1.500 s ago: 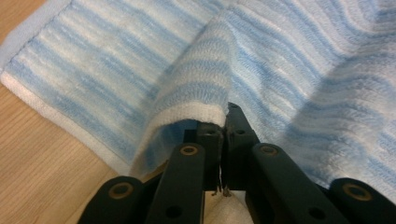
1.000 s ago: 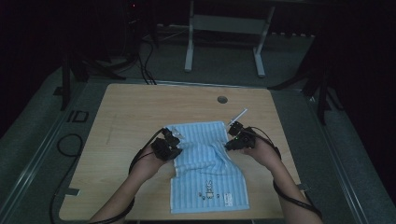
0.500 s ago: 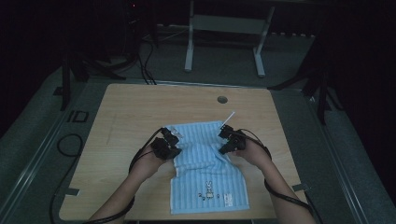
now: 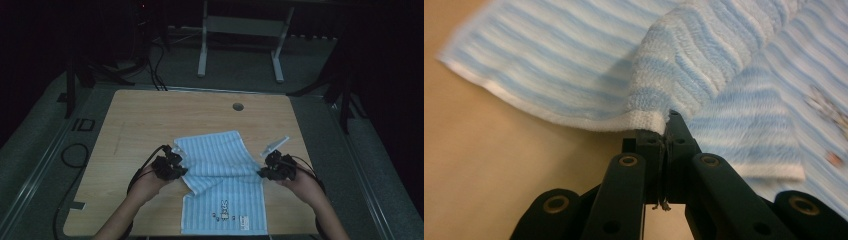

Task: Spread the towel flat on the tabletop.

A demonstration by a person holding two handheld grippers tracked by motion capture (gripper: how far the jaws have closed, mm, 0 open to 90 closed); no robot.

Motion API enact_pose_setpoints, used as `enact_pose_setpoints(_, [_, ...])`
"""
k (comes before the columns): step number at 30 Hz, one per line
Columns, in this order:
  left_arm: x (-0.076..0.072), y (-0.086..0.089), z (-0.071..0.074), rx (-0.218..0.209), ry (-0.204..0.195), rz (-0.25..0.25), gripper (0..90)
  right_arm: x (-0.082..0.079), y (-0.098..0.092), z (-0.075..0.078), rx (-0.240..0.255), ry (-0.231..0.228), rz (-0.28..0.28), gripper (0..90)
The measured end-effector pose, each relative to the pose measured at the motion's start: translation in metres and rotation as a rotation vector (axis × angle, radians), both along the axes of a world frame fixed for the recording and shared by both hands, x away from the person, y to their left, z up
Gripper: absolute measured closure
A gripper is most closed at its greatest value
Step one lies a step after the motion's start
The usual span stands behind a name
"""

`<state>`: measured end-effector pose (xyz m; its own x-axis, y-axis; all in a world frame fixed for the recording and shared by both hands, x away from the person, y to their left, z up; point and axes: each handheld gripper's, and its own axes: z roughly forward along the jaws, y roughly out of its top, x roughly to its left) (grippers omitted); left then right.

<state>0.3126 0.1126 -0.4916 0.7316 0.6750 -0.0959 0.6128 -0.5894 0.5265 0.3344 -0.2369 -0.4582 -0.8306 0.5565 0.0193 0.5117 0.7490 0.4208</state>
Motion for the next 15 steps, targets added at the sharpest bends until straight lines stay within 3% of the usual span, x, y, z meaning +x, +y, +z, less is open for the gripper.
enact_pose_setpoints(2, [-0.006, -0.001, -0.007, 0.004, 0.021, -0.015, 87.7, -0.02, -0.006, -0.013, 0.019, 0.026, 0.009, 85.8])
enact_pose_setpoints(4, [-0.012, -0.003, -0.016, 0.016, 0.041, -0.027, 87.7, -0.025, -0.007, -0.018, 0.027, 0.033, 0.007, 85.8])
enact_pose_setpoints(5, [-0.013, -0.003, -0.02, 0.016, 0.061, -0.029, 87.7, -0.032, -0.007, -0.028, 0.021, 0.057, 0.011, 85.8])
enact_pose_setpoints(10, [-0.016, -0.002, -0.039, 0.011, 0.116, -0.037, 87.6, -0.038, -0.006, -0.05, 0.016, 0.11, 0.019, 85.5])
enact_pose_setpoints(13, [-0.014, -0.001, -0.039, 0.011, 0.118, -0.037, 86.4, -0.036, -0.004, -0.059, 0.009, 0.135, 0.017, 83.9])
enact_pose_setpoints(14, [-0.014, -0.001, -0.038, 0.017, 0.118, -0.032, 81.1, -0.037, -0.001, -0.061, -0.003, 0.149, 0.025, 77.1])
enact_pose_setpoints(15, [-0.014, 0.0, -0.036, 0.022, 0.123, -0.038, 81.1, -0.037, -0.001, -0.061, -0.003, 0.149, 0.025, 77.1])
